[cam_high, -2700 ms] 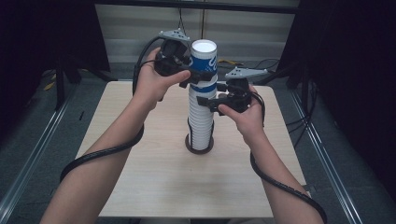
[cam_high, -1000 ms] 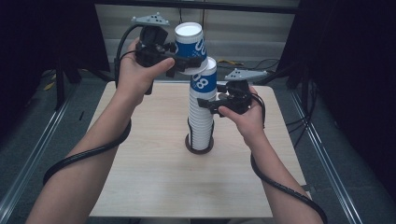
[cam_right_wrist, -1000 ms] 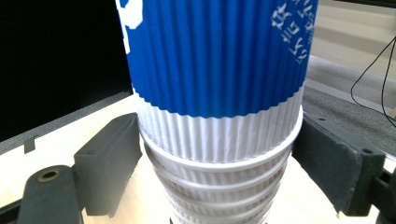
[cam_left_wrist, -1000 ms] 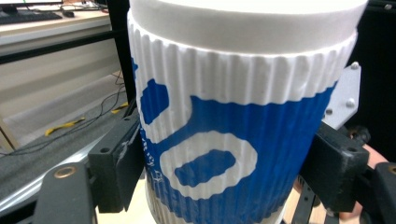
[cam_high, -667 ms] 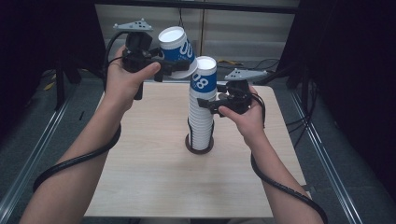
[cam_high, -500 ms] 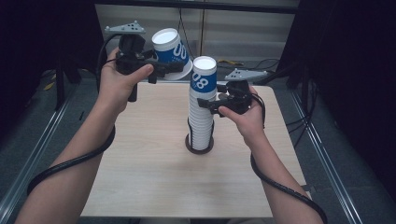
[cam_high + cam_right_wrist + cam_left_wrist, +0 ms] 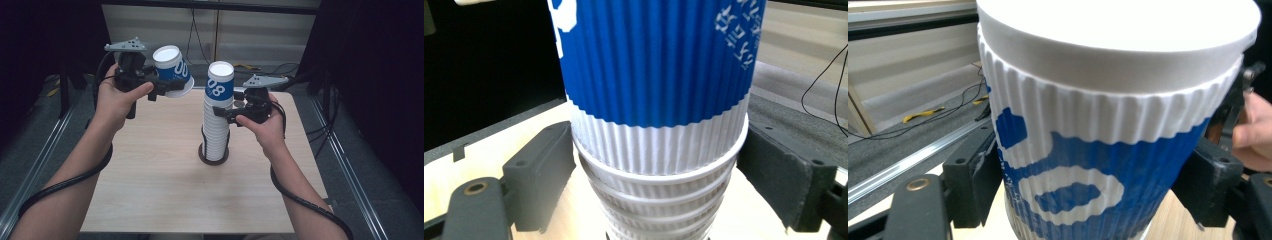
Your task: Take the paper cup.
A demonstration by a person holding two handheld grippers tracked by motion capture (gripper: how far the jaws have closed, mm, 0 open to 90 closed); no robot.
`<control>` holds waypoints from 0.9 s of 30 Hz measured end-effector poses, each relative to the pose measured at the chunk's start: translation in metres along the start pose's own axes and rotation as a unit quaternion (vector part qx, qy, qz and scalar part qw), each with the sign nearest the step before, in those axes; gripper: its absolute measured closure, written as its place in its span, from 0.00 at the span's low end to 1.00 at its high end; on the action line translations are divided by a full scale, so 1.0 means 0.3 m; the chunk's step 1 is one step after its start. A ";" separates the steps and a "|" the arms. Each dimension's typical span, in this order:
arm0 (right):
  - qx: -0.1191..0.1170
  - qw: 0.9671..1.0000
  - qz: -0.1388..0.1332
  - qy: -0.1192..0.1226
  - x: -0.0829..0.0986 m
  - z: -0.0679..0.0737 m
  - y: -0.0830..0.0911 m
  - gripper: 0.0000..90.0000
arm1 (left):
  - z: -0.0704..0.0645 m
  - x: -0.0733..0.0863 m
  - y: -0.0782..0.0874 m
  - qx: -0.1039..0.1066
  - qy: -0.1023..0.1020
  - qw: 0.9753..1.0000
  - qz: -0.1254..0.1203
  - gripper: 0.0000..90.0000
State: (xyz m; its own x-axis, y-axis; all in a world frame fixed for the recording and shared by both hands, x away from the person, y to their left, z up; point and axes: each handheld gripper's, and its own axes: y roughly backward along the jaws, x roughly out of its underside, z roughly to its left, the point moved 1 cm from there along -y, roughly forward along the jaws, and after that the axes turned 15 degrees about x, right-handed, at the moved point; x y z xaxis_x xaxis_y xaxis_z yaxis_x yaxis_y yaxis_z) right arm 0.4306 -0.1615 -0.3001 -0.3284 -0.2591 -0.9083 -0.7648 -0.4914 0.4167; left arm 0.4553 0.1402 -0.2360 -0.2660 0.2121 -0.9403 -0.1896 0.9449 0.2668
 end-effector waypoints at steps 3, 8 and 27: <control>-0.003 1.000 -0.003 -0.001 0.002 -0.003 0.001 0.16 | 0.000 0.010 -0.002 0.000 -0.002 1.000 0.004 0.25; -0.014 1.000 -0.023 -0.013 0.003 -0.013 0.016 0.17 | -0.006 0.034 -0.006 0.001 -0.005 1.000 0.015 0.25; -0.025 1.000 -0.003 0.000 0.060 -0.021 0.055 0.15 | 0.002 0.154 -0.021 0.000 -0.002 0.998 0.068 0.25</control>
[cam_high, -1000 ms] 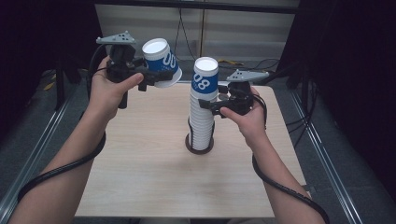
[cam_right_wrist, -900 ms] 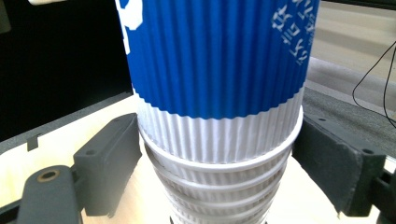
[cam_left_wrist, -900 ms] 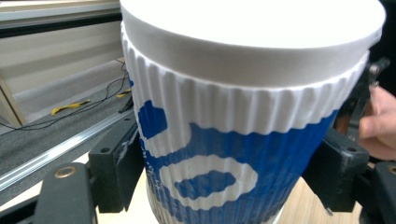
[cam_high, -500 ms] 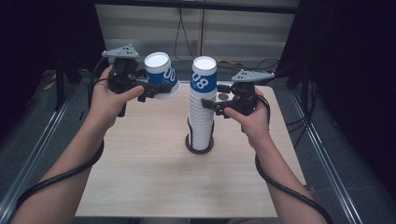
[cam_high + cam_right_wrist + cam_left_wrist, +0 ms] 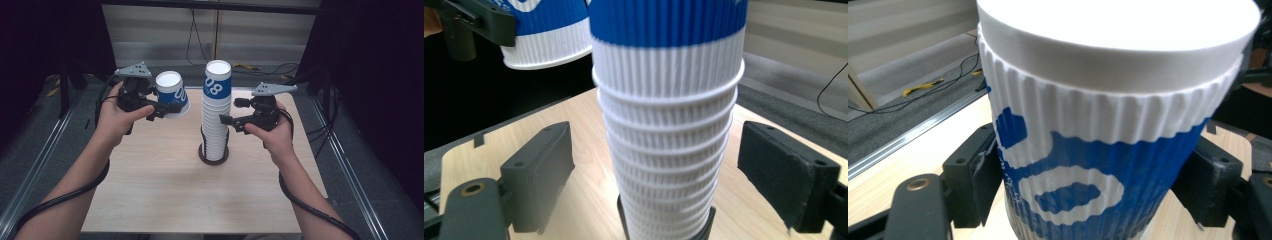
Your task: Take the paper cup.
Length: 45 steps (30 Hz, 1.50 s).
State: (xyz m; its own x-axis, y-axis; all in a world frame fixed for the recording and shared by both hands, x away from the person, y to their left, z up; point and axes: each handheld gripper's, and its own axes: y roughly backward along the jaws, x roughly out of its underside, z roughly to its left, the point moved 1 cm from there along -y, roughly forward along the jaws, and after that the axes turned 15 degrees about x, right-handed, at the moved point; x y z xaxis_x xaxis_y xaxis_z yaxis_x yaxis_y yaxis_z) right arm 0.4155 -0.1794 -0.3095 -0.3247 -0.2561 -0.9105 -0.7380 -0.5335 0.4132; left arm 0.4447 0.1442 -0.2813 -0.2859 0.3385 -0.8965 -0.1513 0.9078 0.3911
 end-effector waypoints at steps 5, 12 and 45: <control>0.000 1.000 -0.003 0.007 0.025 0.001 0.023 0.16 | 0.003 0.038 -0.007 -0.002 0.005 1.000 0.017 0.25; -0.012 1.000 0.014 0.011 0.081 -0.008 0.041 0.16 | -0.003 0.077 -0.024 0.001 0.000 0.999 0.043 0.25; -0.045 0.994 0.073 0.066 0.240 0.039 0.051 0.16 | -0.050 0.258 -0.169 0.035 0.000 0.993 0.115 0.25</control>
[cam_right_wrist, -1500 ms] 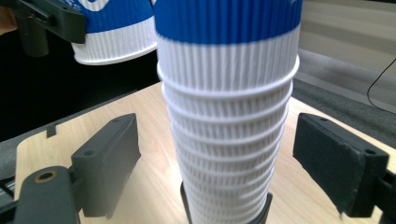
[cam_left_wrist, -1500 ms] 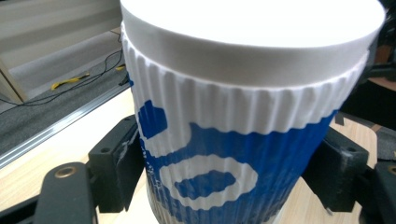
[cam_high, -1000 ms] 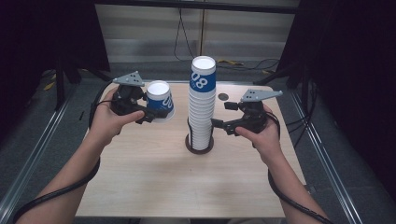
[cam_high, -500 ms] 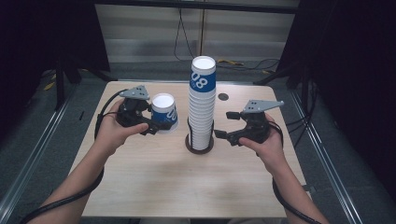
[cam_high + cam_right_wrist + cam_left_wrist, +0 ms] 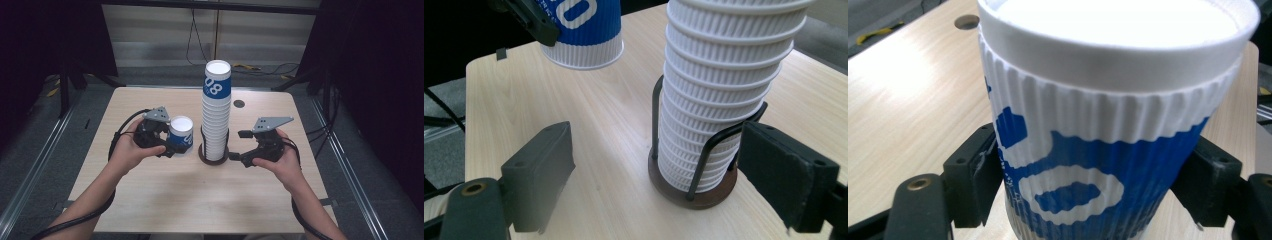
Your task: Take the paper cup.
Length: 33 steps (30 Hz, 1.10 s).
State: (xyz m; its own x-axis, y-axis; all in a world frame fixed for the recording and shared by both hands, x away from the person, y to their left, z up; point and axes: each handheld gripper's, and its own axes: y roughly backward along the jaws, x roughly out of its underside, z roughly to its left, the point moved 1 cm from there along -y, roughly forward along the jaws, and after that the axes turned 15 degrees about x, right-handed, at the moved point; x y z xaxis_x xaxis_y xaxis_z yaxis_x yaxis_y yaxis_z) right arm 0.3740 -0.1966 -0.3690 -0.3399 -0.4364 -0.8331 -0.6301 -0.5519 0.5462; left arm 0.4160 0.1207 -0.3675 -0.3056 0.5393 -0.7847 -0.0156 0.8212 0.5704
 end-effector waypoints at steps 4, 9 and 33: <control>0.003 1.000 -0.001 0.002 0.006 0.003 0.000 0.16 | -0.002 0.016 -0.030 0.005 0.001 1.000 0.012 0.25; -0.001 1.000 0.003 0.006 0.016 0.008 -0.003 0.16 | -0.008 0.026 -0.057 0.013 0.001 1.000 0.021 0.25; -0.019 1.000 0.016 0.017 0.045 0.027 -0.029 0.16 | -0.049 0.055 -0.186 0.046 -0.011 0.995 0.085 0.25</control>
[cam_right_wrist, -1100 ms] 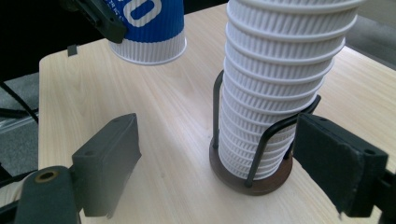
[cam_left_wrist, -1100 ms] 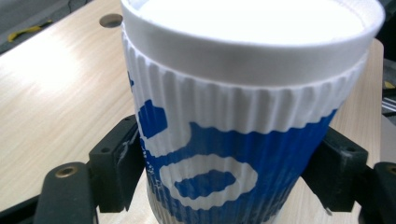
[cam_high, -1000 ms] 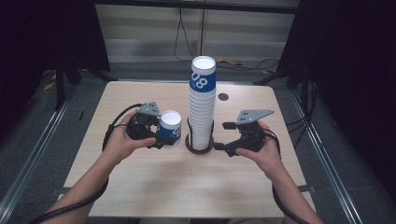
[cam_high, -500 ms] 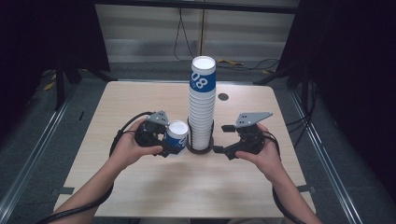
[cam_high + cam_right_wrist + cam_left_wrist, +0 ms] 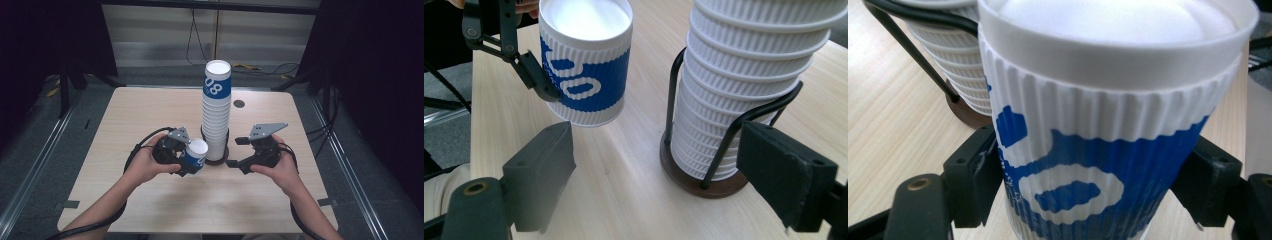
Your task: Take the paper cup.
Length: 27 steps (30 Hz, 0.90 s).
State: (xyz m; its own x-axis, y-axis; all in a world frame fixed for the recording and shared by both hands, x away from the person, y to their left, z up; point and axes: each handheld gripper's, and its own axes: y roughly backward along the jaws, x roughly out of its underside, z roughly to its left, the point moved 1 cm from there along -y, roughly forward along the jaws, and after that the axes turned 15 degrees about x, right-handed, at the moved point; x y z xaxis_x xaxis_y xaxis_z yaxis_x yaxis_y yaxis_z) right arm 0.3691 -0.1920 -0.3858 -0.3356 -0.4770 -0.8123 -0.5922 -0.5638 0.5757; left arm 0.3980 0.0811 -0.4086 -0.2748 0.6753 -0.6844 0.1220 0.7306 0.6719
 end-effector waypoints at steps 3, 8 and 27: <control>-0.002 1.000 0.000 0.001 0.002 0.002 -0.003 0.16 | -0.002 0.003 -0.009 0.002 -0.001 1.000 0.015 0.25; -0.012 1.000 0.005 0.005 0.013 0.010 -0.019 0.16 | -0.005 0.010 -0.020 0.003 0.007 0.999 0.036 0.25; -0.046 0.998 0.026 0.040 0.053 0.055 -0.068 0.16 | -0.029 0.001 -0.081 0.004 -0.010 0.991 0.130 0.25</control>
State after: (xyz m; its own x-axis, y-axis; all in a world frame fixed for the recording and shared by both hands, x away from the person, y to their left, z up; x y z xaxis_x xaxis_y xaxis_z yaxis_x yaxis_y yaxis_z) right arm 0.3638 -0.1770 -0.4118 -0.3028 -0.5579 -0.7727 -0.5046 -0.5939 0.6266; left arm 0.3868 0.0629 -0.4228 -0.2138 0.8429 -0.4938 0.1937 0.5320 0.8243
